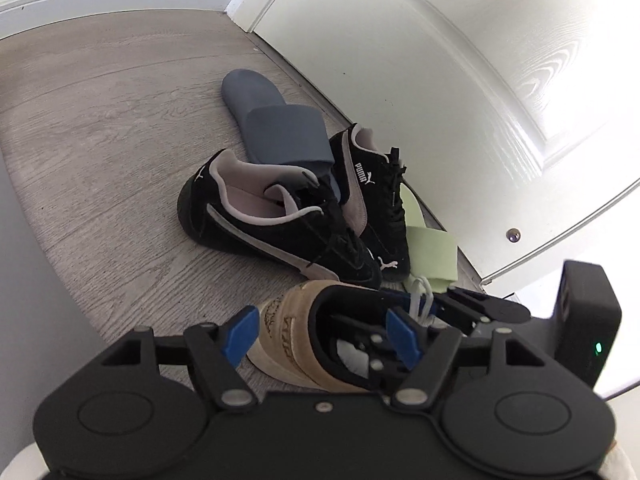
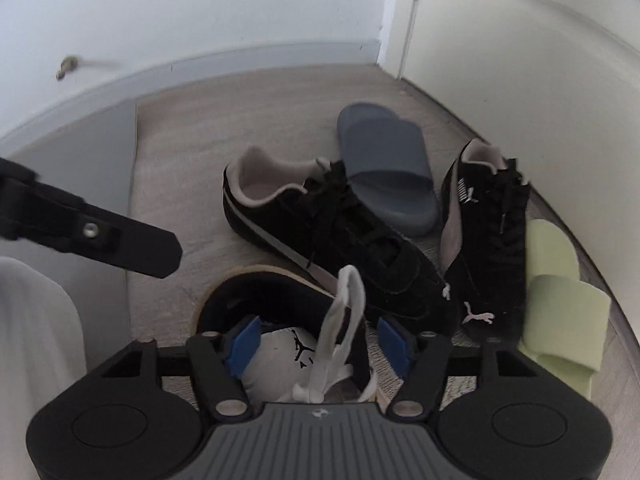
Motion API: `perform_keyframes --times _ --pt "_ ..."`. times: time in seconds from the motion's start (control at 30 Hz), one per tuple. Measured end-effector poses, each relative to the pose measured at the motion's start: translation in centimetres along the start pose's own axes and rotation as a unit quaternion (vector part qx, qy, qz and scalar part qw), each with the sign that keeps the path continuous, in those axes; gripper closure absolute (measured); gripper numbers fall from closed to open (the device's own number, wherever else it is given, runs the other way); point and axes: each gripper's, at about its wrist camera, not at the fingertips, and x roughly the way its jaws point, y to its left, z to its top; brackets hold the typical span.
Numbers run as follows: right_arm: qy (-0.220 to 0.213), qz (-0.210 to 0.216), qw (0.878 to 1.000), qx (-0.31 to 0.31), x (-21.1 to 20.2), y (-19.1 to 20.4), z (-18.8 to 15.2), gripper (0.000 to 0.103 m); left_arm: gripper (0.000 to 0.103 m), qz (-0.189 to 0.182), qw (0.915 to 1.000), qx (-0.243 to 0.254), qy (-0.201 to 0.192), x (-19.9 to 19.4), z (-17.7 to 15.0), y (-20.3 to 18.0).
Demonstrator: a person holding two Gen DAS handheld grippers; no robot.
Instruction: Organize scattered shoes
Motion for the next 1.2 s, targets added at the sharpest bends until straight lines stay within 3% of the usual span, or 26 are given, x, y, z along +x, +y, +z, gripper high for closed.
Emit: perform_keyframes --times 0.1,0.2,0.3,0.37,0.43,0.57,0.7,0.8,0.87,0.93,1.07,1.2 --pt "0.020 -0.019 1.000 0.008 1.5 1.0 0.8 0.047 0.032 -0.005 1.0000 -0.005 0.002 0.3 0.1 0.0" --pt "0.012 -0.051 0.999 0.004 1.4 2.5 0.4 0.055 0.032 -0.009 0.9997 -0.023 0.003 0.2 0.1 0.8" --pt "-0.031 -0.068 0.995 0.069 0.0 1.9 -1.2 0.061 0.032 -0.021 0.9988 -0.044 -0.004 -0.1 0.3 1.6" --pt "-0.072 -0.075 0.986 0.129 -1.8 1.0 -2.4 0.064 0.032 -0.027 0.9981 -0.055 -0.007 -0.1 0.3 2.0" --pt "-0.125 -0.099 0.971 0.179 -4.6 0.2 -4.1 0.073 0.032 -0.023 0.9984 -0.052 -0.007 -0.1 0.4 1.8" --pt "-0.210 -0.114 0.933 0.268 -9.8 -1.8 -7.2 0.078 0.032 -0.005 0.9997 -0.012 -0.019 -0.4 0.1 0.5" --pt "-0.295 -0.107 0.875 0.369 -14.5 -3.6 -11.2 0.081 0.032 0.003 0.9996 0.001 -0.027 -0.7 -0.1 0.1" --pt "-0.329 -0.105 0.842 0.415 -17.2 -4.3 -13.1 0.081 0.032 0.008 0.9997 -0.006 -0.023 -0.6 0.0 0.3" --pt "-0.356 -0.111 0.807 0.457 -20.1 -4.8 -15.4 0.081 0.032 0.010 0.9996 -0.003 -0.025 -0.7 0.0 0.2" --pt "-0.374 -0.125 0.786 0.476 -22.3 -5.0 -17.0 0.081 0.032 0.013 0.9995 0.005 -0.028 -0.7 -0.1 0.0" --pt "-0.390 -0.184 0.762 0.483 -27.8 -4.4 -20.8 0.080 0.032 0.025 0.9984 0.036 -0.036 -0.9 -0.5 -1.0" --pt "-0.366 -0.247 0.750 0.492 -30.9 -3.7 -24.3 0.080 0.032 0.047 0.9934 0.089 -0.055 -1.3 -1.1 -3.2"
